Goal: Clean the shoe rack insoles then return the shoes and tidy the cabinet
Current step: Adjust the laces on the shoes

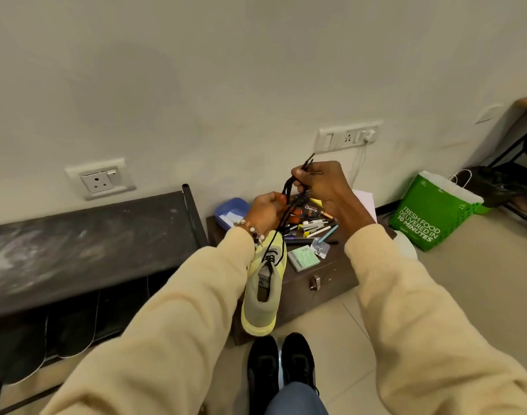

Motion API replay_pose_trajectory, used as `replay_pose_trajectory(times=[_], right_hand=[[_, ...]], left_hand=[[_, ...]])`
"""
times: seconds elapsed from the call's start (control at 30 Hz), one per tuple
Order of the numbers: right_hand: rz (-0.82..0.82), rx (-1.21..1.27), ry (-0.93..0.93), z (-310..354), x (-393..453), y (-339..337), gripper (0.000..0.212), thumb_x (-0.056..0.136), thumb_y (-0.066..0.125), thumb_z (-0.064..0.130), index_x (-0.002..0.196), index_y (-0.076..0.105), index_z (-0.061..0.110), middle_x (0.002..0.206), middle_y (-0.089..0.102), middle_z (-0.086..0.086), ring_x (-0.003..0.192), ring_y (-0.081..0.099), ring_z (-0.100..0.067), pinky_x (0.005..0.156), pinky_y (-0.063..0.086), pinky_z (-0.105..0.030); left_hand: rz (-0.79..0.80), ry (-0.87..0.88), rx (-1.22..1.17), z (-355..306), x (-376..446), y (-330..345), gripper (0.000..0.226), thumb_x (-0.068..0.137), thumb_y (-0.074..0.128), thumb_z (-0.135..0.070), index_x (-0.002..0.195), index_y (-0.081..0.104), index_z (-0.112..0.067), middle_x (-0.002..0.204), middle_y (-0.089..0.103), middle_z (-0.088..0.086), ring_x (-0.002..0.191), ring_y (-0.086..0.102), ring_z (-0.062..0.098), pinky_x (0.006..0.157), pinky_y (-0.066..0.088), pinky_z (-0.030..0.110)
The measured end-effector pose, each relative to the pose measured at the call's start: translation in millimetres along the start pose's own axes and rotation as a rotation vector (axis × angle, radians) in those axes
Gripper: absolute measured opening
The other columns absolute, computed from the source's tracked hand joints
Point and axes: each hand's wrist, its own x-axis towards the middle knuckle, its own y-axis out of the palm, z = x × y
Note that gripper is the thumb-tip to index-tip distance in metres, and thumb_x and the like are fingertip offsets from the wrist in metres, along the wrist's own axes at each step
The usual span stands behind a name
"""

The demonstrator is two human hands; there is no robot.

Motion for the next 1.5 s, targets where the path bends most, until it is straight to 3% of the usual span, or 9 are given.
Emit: replay_pose_trajectory(times=[0.13,0.27,0.47,0.77,0.9,1.03,1.17,1.33,1.5], right_hand=[[-0.098,0.407,0.231,-30,-9,-1,0.004,0.089,0.064,0.008,0.090,0.067,0.006,0.069,0.063,-0.004,0.061,0.059,-0.014,0.071,0.054,-0.038],[-0.210,0.670,0.402,-71,-25,17,0.006,0.092,0.059,0.014,0.087,0.062,0.013,0.069,0.058,-0.001,0.067,0.058,-0.014,0.078,0.051,-0.043],[-0.282,0.716,0.398,-108,-37,69,0.015,0.098,0.049,0.020,0.089,0.061,0.016,0.086,0.065,-0.004,0.081,0.064,-0.017,0.079,0.053,-0.042],[-0.028,0.373,0.147,-118,-21,67,0.018,0.101,0.041,0.009,0.097,0.059,0.009,0.075,0.059,-0.004,0.049,0.048,-0.005,0.043,0.041,-0.021],[0.167,-0.140,-0.013,-112,-15,52,0.016,0.096,0.051,0.006,0.101,0.066,0.008,0.087,0.066,-0.008,0.073,0.059,-0.012,0.057,0.047,-0.022],[0.429,-0.593,-0.257,-114,-25,51,0.014,0.090,0.058,0.004,0.097,0.070,0.001,0.092,0.070,-0.008,0.084,0.060,-0.014,0.075,0.043,-0.015],[0.543,-0.889,-0.372,-123,-32,43,0.015,0.089,0.059,0.007,0.098,0.069,0.001,0.097,0.070,-0.013,0.092,0.060,-0.023,0.067,0.029,-0.014],[0.488,-0.941,-0.260,-132,-43,48,0.019,0.091,0.056,0.007,0.103,0.069,0.001,0.102,0.068,-0.018,0.097,0.059,-0.031,0.083,0.042,-0.032],[0.007,-0.647,-0.009,-152,-73,66,0.020,0.094,0.054,0.013,0.101,0.069,0.002,0.098,0.069,-0.017,0.094,0.061,-0.029,0.083,0.047,-0.035]], left_hand=[[-0.003,0.062,0.274,-7,5,-9,0.016,0.097,0.052,-0.004,0.082,0.059,-0.007,0.057,0.060,0.004,0.046,0.056,0.014,0.052,0.051,0.025],[-0.023,0.292,1.083,-19,10,-14,0.014,0.090,0.065,-0.013,0.099,0.071,-0.005,0.086,0.070,0.013,0.075,0.065,0.021,0.075,0.050,0.025],[0.147,0.351,1.689,-28,12,-16,0.026,0.091,0.062,-0.017,0.116,0.069,-0.014,0.114,0.067,0.013,0.108,0.060,0.030,0.088,0.046,0.032],[-0.228,0.325,1.208,4,13,-59,0.022,0.085,0.070,-0.019,0.106,0.074,-0.015,0.093,0.073,0.006,0.093,0.067,0.026,0.080,0.048,0.023],[-0.454,-0.032,0.402,57,-2,-71,0.008,0.085,0.071,-0.006,0.092,0.069,-0.010,0.087,0.070,0.019,0.069,0.070,0.034,0.062,0.060,0.040],[-0.395,-0.323,0.020,90,-15,-68,0.015,0.090,0.062,0.002,0.075,0.062,-0.002,0.064,0.065,0.013,0.038,0.061,0.017,0.039,0.053,0.027],[-0.374,-0.320,0.297,109,-22,-75,0.021,0.086,0.068,-0.004,0.102,0.068,0.009,0.076,0.067,0.016,0.054,0.066,0.024,0.062,0.061,0.039],[-0.330,-0.263,0.991,119,-36,-80,0.046,0.077,0.079,-0.030,0.120,0.067,-0.016,0.116,0.066,0.010,0.107,0.061,0.030,0.095,0.050,0.040],[-0.363,-0.242,1.016,126,-41,-80,0.045,0.077,0.079,-0.028,0.120,0.067,-0.022,0.117,0.067,0.008,0.108,0.062,0.028,0.095,0.051,0.038]])
